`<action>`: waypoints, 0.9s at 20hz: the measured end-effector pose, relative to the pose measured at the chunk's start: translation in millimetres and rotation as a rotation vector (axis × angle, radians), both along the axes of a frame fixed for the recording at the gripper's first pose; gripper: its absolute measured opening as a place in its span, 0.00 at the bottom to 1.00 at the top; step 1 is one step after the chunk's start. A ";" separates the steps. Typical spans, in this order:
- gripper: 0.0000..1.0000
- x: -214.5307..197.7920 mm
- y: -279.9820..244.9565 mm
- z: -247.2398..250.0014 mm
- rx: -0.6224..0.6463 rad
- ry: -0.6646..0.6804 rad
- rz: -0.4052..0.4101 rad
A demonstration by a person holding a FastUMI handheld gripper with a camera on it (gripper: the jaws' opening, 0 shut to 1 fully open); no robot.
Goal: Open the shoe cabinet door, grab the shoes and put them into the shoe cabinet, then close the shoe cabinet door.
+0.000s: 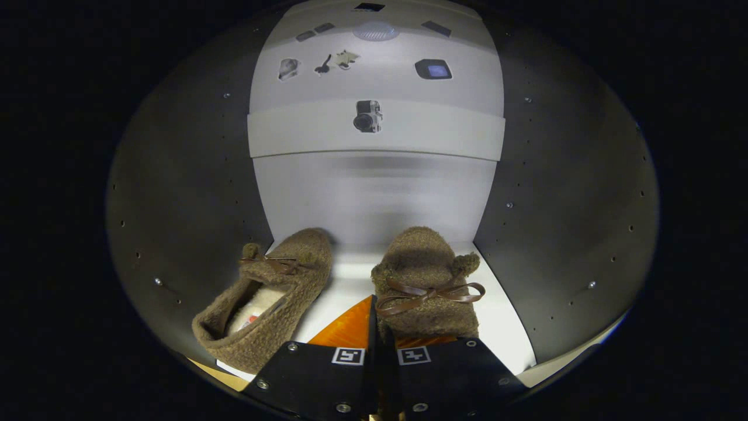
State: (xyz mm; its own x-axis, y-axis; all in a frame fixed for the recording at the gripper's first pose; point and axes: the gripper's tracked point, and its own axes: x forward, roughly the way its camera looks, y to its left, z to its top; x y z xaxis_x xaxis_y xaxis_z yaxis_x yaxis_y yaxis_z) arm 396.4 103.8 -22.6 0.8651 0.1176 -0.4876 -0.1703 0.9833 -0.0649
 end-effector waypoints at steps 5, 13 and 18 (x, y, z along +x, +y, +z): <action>0.06 12.9 -1.3 -17.6 0.002 0.050 -0.013; 0.13 8.0 -2.5 -18.2 0.023 0.076 -0.027; 0.15 -7.8 -5.4 -6.1 0.008 0.059 -0.038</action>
